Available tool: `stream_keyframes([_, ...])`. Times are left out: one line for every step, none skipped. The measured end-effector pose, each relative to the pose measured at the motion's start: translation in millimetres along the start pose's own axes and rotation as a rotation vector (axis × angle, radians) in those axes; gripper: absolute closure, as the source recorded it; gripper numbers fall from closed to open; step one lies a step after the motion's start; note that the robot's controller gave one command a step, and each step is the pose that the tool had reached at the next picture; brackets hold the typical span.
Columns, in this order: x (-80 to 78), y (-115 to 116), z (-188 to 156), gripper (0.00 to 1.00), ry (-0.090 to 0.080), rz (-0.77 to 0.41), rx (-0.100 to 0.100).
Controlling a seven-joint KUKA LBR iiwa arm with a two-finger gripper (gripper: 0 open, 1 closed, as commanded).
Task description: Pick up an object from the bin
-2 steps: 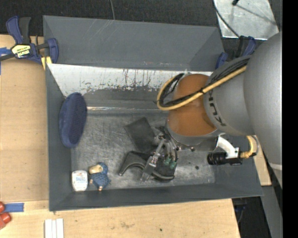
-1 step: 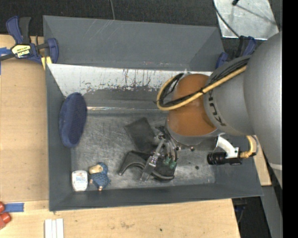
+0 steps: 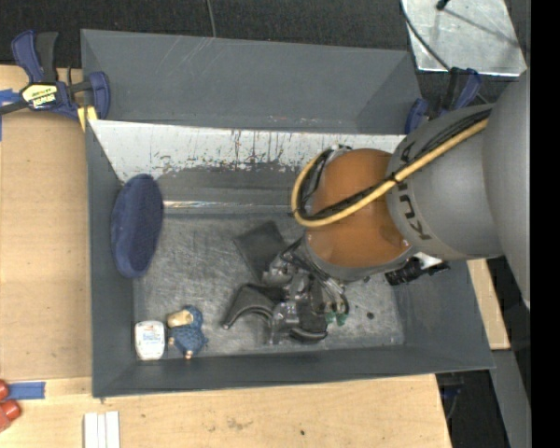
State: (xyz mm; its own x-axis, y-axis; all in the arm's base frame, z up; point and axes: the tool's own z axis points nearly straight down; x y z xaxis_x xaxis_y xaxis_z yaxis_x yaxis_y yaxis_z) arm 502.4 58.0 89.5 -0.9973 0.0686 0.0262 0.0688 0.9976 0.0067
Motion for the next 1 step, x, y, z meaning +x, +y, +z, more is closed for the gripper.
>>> stream_keyframes([-5.8,3.9,-167.1,1.00,-0.032,-0.155,0.009])
